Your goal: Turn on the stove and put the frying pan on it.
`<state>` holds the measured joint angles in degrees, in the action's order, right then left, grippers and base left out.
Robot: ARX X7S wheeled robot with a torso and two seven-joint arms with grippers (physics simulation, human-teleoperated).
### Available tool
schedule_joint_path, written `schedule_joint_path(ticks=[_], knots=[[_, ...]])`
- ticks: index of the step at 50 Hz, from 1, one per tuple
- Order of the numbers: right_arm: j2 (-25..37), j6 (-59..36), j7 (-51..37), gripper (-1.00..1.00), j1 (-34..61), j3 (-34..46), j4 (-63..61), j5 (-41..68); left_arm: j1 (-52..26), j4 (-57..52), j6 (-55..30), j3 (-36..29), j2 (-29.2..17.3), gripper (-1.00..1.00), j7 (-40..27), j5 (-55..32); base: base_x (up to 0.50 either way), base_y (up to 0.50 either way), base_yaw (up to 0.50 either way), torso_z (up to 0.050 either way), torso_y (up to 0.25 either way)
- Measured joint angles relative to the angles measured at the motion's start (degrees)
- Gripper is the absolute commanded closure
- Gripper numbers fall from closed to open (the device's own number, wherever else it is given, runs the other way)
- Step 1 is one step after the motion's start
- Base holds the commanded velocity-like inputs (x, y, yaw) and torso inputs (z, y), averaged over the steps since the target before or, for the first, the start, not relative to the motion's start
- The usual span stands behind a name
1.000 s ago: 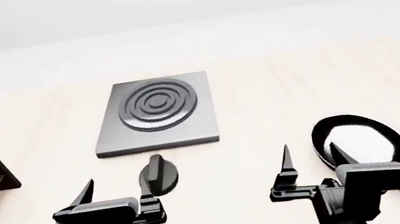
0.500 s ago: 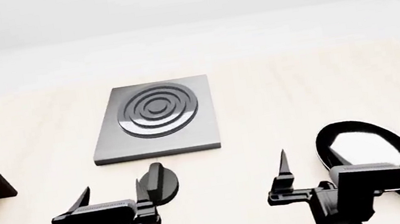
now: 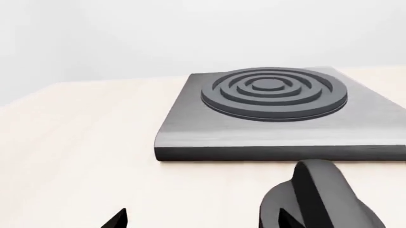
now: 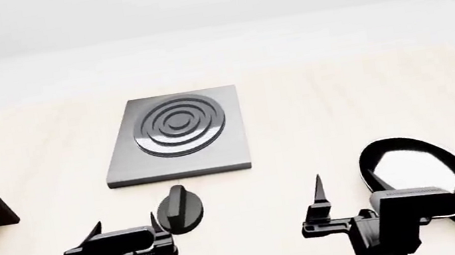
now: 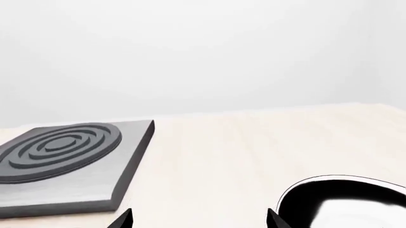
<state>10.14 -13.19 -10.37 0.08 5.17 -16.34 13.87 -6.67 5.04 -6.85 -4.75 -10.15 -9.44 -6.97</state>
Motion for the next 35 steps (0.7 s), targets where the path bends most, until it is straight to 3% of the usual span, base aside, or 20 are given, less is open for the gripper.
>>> schedule_joint_path(ticks=[24,35], knots=[[1.29,1.15,-1.01,-1.00,-0.01,1.10,0.96,1.34,-4.23,3.79,-1.66,-5.43,1.11,-1.00,2.75,0.27,0.00,0.00,0.00,0.000,0.000],[3.51,-1.46,0.80,-1.00,2.03,2.21,-0.59,1.86,-2.00,-11.81,-10.26,-4.11,-0.57,-1.00,3.32,-3.81,0.00,0.00,0.00,0.000,0.000]])
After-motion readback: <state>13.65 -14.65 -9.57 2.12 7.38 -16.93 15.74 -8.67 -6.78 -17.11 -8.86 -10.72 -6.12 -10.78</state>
